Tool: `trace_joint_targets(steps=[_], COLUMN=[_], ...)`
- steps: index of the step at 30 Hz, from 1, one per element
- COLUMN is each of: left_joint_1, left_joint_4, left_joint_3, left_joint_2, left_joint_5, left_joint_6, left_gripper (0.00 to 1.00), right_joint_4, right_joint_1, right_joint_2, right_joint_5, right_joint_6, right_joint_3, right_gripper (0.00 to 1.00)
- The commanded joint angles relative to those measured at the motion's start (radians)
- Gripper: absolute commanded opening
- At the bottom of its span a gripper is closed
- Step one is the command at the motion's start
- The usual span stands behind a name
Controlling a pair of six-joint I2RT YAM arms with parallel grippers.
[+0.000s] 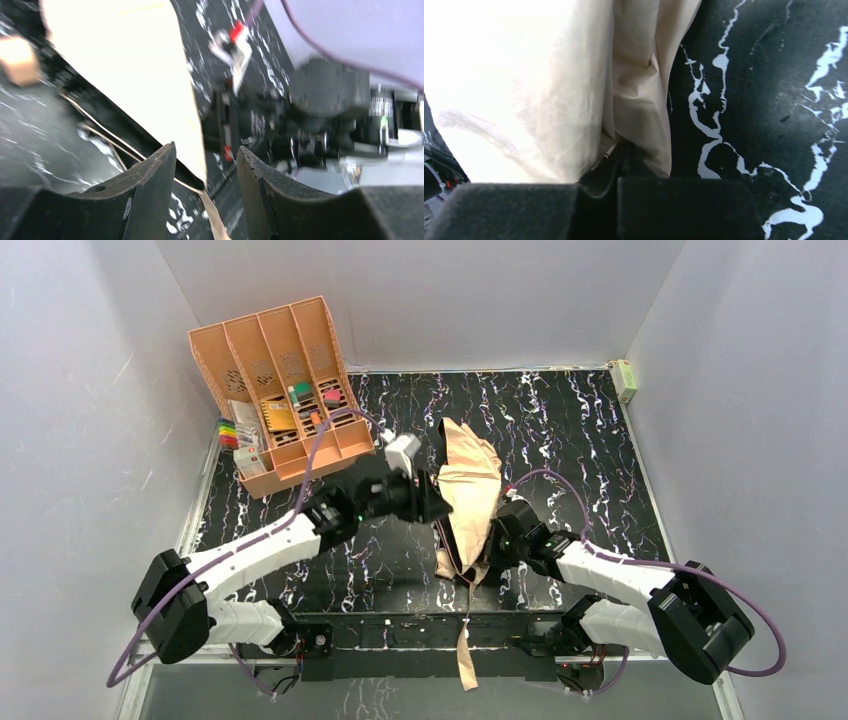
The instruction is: Put away the umbrella
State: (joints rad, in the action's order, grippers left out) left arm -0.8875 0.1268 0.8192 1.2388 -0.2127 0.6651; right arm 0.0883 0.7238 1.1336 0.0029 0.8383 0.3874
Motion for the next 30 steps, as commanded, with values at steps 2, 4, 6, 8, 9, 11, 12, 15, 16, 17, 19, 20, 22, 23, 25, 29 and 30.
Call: trace_joint_targets(steps=[2, 4, 6, 8, 9, 11, 12, 15, 16, 17, 19, 20, 22, 23, 25, 29, 30], left_joint_1=[0.110, 0.111, 0.111, 0.111, 0.109, 0.100, 0.091, 0.053, 0.041, 0.034, 0.018, 0.009, -0.012, -0.024, -0.051, -0.089, -0.093], left_joint_4=[-0.089, -0.054, 0.019, 0.119, 0.163, 0.246, 0.257, 0.239, 0.240, 0.251, 0.290, 0.309, 0.339, 0.356, 0.378, 0.418, 0.429], left_joint_3=[0.122, 0.143, 0.142, 0.130, 0.127, 0.127, 0.127, 0.118, 0.103, 0.082, 0.029, 0.005, -0.028, -0.040, -0.052, -0.071, -0.076], left_joint_2=[0.058, 0.108, 0.159, 0.213, 0.242, 0.295, 0.316, 0.360, 0.369, 0.374, 0.382, 0.388, 0.406, 0.418, 0.445, 0.496, 0.508], left_joint_5=[-0.068, -0.100, -0.146, -0.194, -0.223, -0.266, -0.264, -0.226, -0.216, -0.212, -0.197, -0.192, -0.183, -0.178, -0.167, -0.148, -0.148], left_joint_6=[-0.093, -0.079, -0.046, 0.001, 0.023, 0.056, 0.060, 0.028, 0.023, 0.027, 0.046, 0.056, 0.071, 0.078, 0.086, 0.101, 0.107], left_gripper=[0.47, 0.50, 0.51, 0.49, 0.47, 0.42, 0.40, 0.34, 0.33, 0.31, 0.28, 0.28, 0.27, 0.27, 0.26, 0.25, 0.24], right_joint_4=[0.109, 0.141, 0.203, 0.272, 0.302, 0.359, 0.377, 0.398, 0.398, 0.397, 0.388, 0.378, 0.326, 0.293, 0.234, 0.081, 0.044], right_joint_1=[-0.004, -0.004, -0.004, -0.004, -0.004, -0.003, -0.004, -0.004, -0.003, -0.003, -0.003, -0.005, -0.004, -0.006, -0.005, -0.009, -0.008], right_joint_2=[-0.072, -0.117, -0.161, -0.208, -0.229, -0.265, -0.280, -0.307, -0.307, -0.303, -0.289, -0.278, -0.251, -0.234, -0.187, -0.091, -0.073], right_joint_5=[0.063, 0.062, 0.066, 0.080, 0.090, 0.110, 0.119, 0.146, 0.155, 0.165, 0.180, 0.188, 0.185, 0.171, 0.143, 0.052, 0.032], right_joint_6=[-0.037, -0.055, -0.066, -0.071, -0.073, -0.073, -0.072, -0.068, -0.064, -0.060, -0.054, -0.051, -0.061, -0.068, -0.072, -0.083, -0.085], right_joint_3=[0.023, 0.056, 0.107, 0.171, 0.194, 0.238, 0.259, 0.307, 0.319, 0.333, 0.352, 0.359, 0.359, 0.356, 0.351, 0.313, 0.301], right_gripper=[0.00, 0.00, 0.00, 0.00, 0.00, 0.00, 0.00, 0.00, 0.00, 0.00, 0.00, 0.00, 0.00, 0.01, 0.08, 0.16, 0.17])
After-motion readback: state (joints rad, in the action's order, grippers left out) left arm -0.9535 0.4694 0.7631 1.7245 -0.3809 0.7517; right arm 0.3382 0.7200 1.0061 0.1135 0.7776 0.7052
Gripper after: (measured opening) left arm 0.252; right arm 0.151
